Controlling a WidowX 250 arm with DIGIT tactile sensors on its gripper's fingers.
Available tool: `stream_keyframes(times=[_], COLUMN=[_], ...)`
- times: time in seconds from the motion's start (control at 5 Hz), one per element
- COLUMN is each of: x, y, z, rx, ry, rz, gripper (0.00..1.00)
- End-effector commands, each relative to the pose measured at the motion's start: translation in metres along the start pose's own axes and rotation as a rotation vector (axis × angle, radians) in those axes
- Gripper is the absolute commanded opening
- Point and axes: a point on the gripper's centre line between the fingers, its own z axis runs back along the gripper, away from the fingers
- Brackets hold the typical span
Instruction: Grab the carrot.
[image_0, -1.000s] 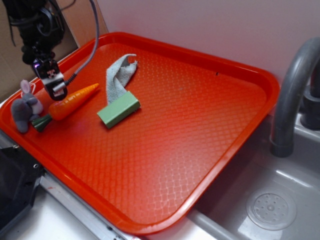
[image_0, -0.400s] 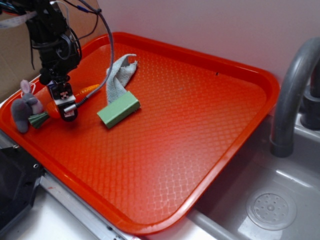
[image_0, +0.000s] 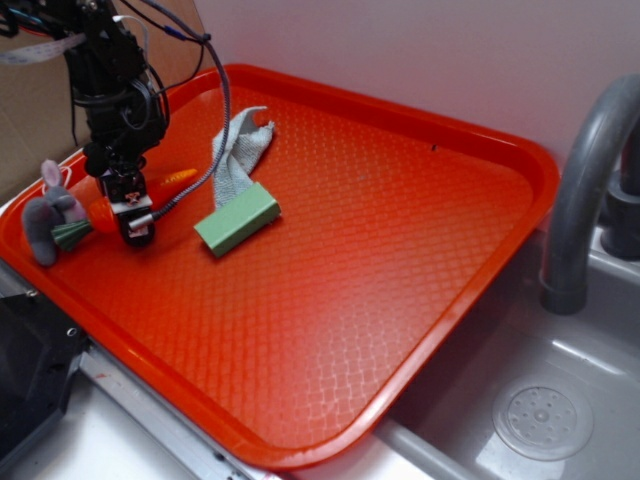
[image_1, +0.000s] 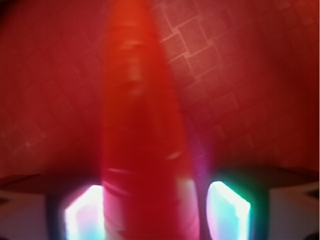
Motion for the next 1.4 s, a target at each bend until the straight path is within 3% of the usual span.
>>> stream_keyframes(times=[0.0,0.2,0.4,0.6,0.8,1.0,1.2], x=[0.01,0.021,0.035,0.036,0.037,0.038,0.039], y=[-0.002,-0.005,-0.01,-0.013,-0.017,-0.029,-0.024], z=[0.037,0.09,0.142,0.188,0.222,0.231,0.221], rx=[0.125,0.224,0.296,0.249,0.113,0.053,-0.01], ry=[-0.09,-0.171,-0.167,-0.252,-0.292,-0.306,-0.278], rz=[-0.047,-0.04,0.11,0.223,0.228,0.236,0.209], gripper=[0.0,0.0,0.0,0.0,0.0,0.0,0.0])
